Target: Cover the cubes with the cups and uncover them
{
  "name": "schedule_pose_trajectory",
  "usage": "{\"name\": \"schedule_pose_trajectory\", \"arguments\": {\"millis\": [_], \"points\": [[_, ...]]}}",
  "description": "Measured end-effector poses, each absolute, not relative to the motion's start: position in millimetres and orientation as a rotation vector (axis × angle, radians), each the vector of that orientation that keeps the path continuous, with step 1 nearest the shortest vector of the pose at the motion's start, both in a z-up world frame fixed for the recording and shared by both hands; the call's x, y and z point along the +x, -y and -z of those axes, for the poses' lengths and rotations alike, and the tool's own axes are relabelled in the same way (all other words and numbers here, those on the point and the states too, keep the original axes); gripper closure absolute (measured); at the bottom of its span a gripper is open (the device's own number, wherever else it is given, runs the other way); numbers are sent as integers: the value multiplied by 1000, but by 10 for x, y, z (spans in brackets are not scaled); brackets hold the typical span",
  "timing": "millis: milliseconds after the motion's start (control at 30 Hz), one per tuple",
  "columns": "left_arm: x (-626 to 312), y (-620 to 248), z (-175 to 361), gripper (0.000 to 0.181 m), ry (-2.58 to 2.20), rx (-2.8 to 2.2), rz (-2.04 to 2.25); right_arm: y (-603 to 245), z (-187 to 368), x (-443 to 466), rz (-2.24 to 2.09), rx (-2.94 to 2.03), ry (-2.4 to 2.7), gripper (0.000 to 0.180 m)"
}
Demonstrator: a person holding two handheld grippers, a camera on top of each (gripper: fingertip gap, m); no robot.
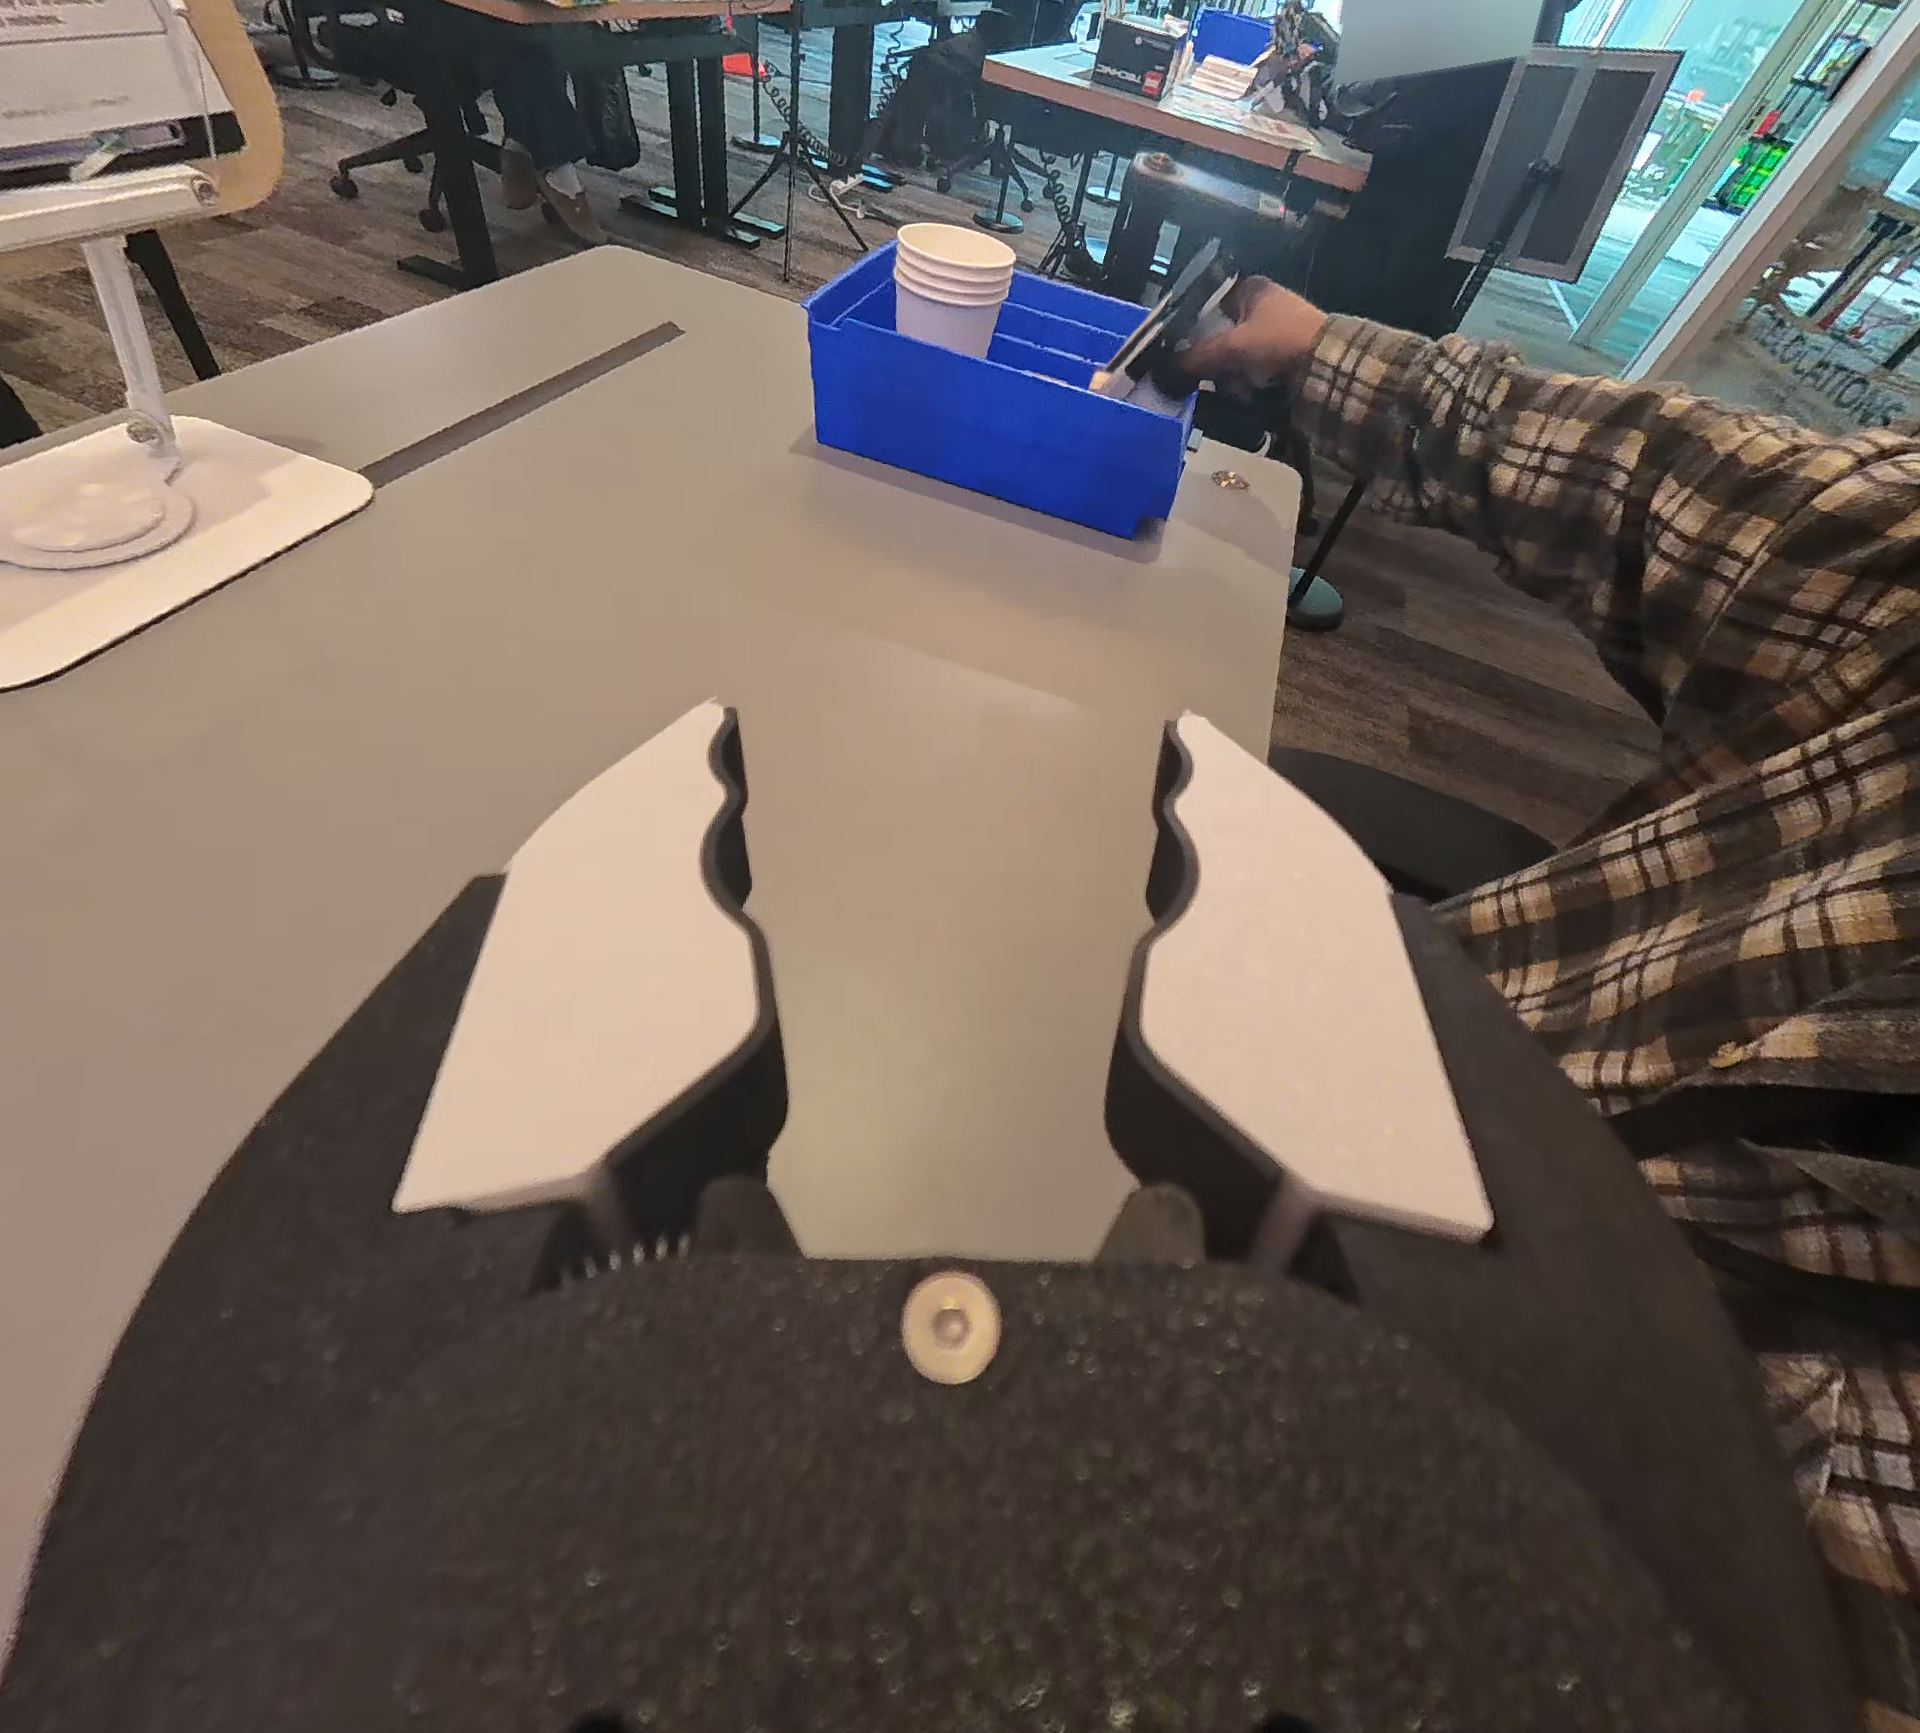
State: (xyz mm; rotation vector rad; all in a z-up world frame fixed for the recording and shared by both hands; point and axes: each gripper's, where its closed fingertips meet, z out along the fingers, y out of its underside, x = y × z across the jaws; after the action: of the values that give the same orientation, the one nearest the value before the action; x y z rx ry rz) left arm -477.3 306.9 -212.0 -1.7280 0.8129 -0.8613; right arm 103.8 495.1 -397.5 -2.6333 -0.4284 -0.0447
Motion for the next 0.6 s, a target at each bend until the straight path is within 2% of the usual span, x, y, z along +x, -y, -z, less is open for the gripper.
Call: {"name": "schedule_pose_trajectory", "arguments": {"millis": [600], "points": [[-4741,-3106,2182,106,-819,-1749,868,-5008,4162,1047,26,-2654,431,135]]}}
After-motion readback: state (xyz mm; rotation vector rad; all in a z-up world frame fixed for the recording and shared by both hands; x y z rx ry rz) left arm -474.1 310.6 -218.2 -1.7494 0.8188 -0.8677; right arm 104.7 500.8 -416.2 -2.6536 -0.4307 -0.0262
